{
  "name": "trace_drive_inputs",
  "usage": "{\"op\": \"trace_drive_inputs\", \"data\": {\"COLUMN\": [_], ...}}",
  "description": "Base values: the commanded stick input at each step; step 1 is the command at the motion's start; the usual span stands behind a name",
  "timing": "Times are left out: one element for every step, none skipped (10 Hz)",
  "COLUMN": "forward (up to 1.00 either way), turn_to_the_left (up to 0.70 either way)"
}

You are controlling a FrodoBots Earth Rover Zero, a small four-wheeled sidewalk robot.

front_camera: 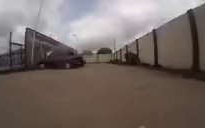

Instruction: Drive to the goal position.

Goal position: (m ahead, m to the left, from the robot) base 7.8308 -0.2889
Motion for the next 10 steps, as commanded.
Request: {"op": "trace_drive_inputs", "data": {"forward": [0.7, 0.7, 0.7, 0.7, 0.7, 0.7, 0.7, 0.7, 0.7, 0.7], "turn_to_the_left": [0.0, 0.0, 0.0, 0.0, 0.0, 0.0, 0.0, 0.0, 0.0, 0.0]}}
